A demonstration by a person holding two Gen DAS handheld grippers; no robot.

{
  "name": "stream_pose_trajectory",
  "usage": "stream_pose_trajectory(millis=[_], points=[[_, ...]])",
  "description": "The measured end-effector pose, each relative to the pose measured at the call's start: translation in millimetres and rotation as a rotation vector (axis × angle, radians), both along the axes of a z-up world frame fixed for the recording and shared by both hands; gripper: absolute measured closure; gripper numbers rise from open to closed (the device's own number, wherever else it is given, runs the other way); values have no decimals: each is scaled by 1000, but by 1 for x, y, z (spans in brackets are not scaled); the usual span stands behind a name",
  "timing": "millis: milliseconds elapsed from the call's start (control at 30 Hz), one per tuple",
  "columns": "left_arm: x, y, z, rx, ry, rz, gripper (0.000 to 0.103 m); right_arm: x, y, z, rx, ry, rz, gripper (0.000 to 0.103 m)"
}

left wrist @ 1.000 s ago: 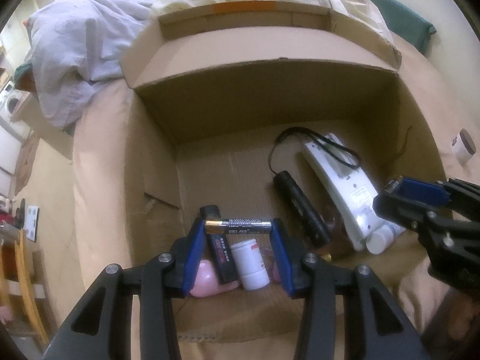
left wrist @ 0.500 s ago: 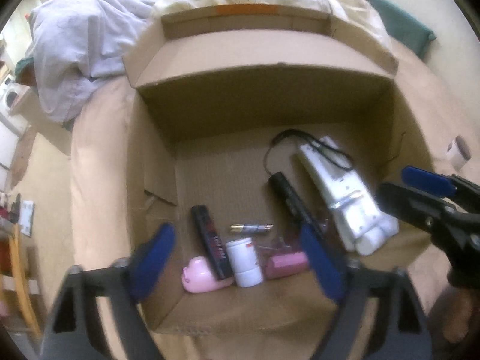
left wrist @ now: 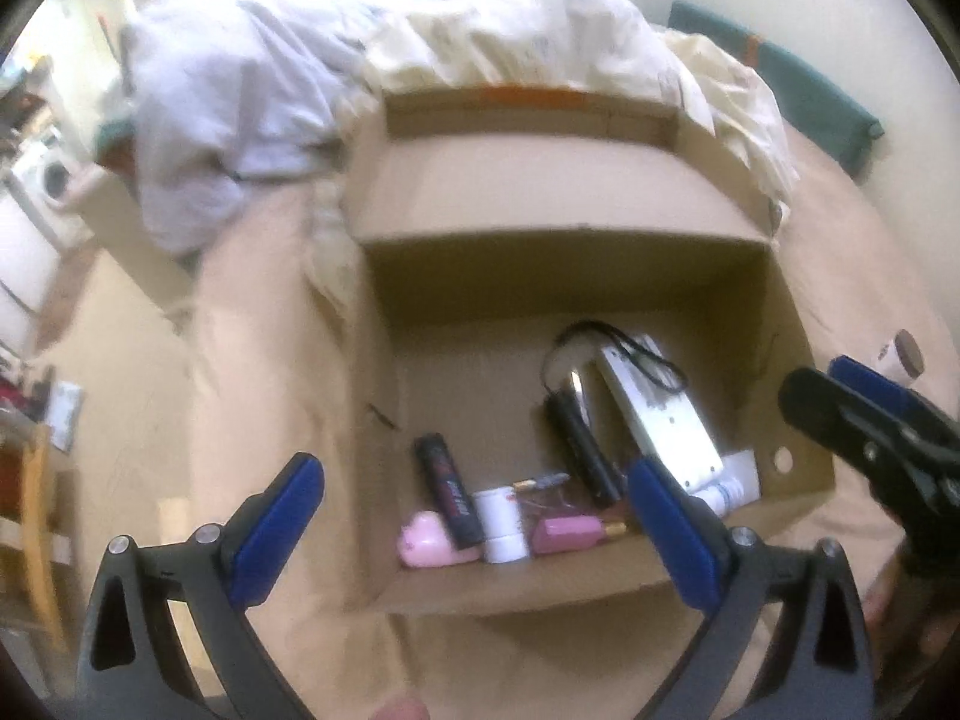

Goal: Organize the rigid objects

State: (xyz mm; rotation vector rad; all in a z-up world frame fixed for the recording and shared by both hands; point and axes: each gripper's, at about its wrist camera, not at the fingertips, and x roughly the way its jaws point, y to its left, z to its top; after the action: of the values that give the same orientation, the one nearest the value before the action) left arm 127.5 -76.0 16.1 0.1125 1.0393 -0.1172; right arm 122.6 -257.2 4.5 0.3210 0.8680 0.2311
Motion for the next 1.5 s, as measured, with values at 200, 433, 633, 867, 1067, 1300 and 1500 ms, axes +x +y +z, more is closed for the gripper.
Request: stream_pose_trajectory(millis=[200, 433, 633, 867, 1067, 1300, 1500], points=[[-25, 17, 29, -26, -71, 37, 2, -20, -3, 23, -18, -27, -15, 0], [-56, 34, 38, -45, -52, 42, 2, -54, 0, 49, -69, -84, -1, 0], [-82, 42, 33, -41, -64, 55, 2, -82, 7, 42, -87, -79, 16, 0], [-92, 49, 12, -53, -73, 103, 2, -99, 10, 21, -109, -78, 6, 0], [-86, 52, -3, -51, -39, 134, 2, -96, 12, -2, -110, -29, 3, 0], [-83, 51, -7, -49, -17, 134, 2, -90, 13, -5, -113, -29, -13, 0], [-82, 52, -9, -49, -13, 139, 2, -90, 13, -3, -124, -42, -14, 0]])
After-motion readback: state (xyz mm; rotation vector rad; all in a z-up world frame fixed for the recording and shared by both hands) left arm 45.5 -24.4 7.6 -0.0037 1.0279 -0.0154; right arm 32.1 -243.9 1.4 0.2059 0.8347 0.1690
